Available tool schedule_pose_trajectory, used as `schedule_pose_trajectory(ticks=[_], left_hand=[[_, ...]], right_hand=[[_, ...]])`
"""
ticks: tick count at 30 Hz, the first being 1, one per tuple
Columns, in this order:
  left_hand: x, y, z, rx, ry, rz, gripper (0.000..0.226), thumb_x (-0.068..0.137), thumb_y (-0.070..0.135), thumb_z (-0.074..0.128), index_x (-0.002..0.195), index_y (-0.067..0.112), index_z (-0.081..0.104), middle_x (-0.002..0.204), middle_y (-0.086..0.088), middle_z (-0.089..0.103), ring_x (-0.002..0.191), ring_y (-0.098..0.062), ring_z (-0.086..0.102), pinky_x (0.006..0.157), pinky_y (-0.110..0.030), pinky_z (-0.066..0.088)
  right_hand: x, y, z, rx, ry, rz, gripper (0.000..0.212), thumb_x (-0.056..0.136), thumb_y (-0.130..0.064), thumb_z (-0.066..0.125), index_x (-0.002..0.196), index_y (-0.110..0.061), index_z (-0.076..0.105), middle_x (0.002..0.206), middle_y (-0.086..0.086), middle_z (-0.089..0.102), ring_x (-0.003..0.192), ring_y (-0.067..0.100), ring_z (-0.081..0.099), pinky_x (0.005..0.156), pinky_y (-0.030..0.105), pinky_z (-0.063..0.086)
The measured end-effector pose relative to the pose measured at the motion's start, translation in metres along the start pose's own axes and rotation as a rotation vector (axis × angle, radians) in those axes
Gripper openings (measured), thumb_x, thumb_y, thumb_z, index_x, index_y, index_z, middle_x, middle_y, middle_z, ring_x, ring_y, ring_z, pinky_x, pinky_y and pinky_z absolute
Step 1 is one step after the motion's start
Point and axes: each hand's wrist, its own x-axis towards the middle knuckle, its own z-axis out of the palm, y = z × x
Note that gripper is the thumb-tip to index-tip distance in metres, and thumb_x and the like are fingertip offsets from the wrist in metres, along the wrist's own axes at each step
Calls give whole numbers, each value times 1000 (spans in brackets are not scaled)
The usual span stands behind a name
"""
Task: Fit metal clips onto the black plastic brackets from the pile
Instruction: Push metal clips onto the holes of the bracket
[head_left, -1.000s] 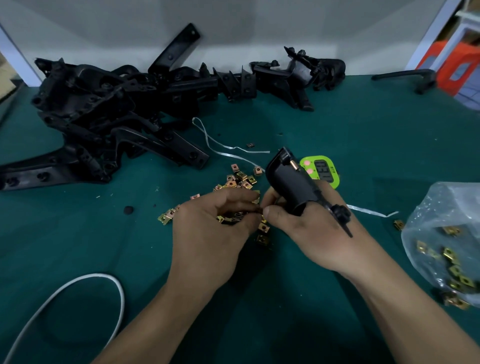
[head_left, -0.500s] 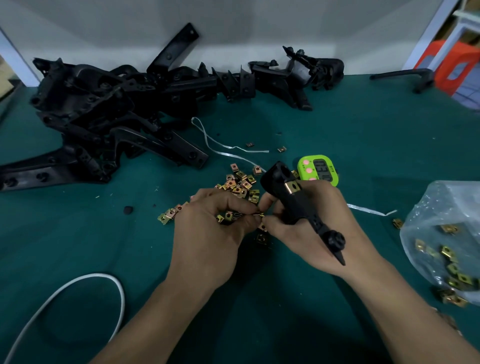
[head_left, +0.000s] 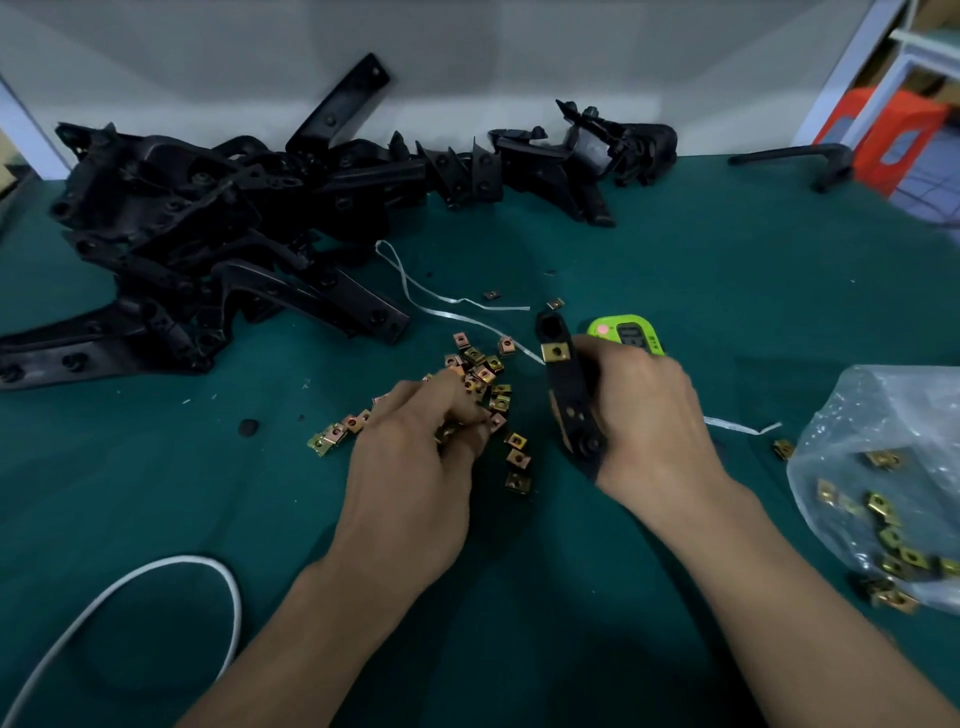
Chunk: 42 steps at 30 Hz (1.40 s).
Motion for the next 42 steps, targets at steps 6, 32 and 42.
schedule_pose_trajectory(ticks=[6,32,42], left_hand=[[5,-3,-7,29,63,-116,22,91,27,68,82,38,52,89,15,61,79,1,55,66,-11,37],[6,-1,-4,-75,-71,65,37,83,-2,72,74,25,48,81,9,56,79,-14,54,66,-14,39],[6,4,-10,-439,-157,-111,22,80,8,83,78,28,73,74,7,75,61,-1,64,61,-10,46]], right_hand=[[8,-4,6,-176,-2,63,32,71,-8,70,97,-26,62,68,-6,41,66,34,47,59,32,34],[-22,-13,-6,21,-29,-37,20,66,-33,49,85,-29,55,55,-12,41,60,32,44,53,33,37],[-17,-8,-7,-157,-56,53,21,68,-26,63,89,-28,58,54,-8,37,59,31,36,57,34,29]])
